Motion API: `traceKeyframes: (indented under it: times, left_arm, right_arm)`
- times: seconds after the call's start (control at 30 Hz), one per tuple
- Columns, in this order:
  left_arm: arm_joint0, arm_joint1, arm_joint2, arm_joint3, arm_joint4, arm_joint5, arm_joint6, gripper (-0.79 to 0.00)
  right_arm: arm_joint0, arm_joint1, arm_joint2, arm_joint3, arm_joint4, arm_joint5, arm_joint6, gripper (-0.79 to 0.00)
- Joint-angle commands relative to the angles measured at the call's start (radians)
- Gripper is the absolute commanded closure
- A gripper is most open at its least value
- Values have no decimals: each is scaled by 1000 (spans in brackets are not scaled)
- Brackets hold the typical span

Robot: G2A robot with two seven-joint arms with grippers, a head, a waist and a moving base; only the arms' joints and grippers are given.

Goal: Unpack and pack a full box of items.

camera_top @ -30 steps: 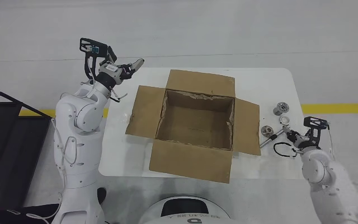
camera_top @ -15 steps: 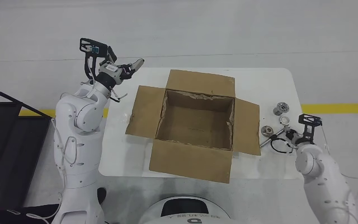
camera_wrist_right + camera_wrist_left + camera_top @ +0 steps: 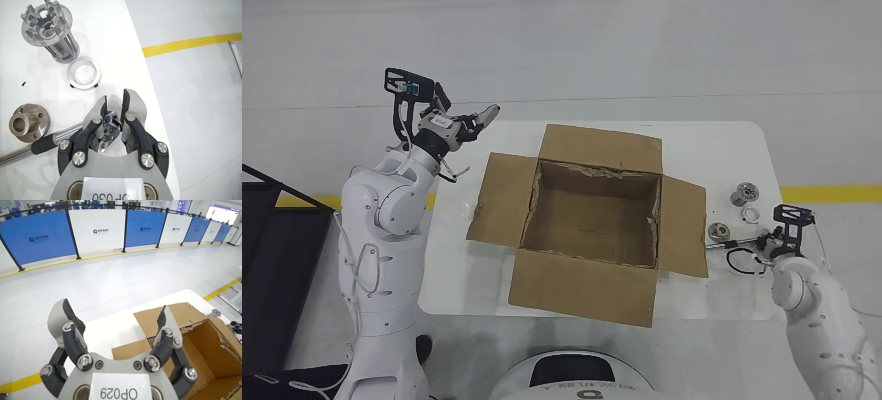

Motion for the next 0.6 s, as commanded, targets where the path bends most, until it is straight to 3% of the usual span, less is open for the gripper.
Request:
traceKeyframes:
  times: [0.0, 0.57]
  left_arm:
    - [0, 0, -1, 0, -1, 0, 0, -785]
    - [0, 0, -1, 0, -1, 0, 0, -785]
  right_arm:
    - [-10, -1, 12, -8, 20, -17, -12, 0]
    - [-141, -10, 167, -116, 217, -147, -99, 0]
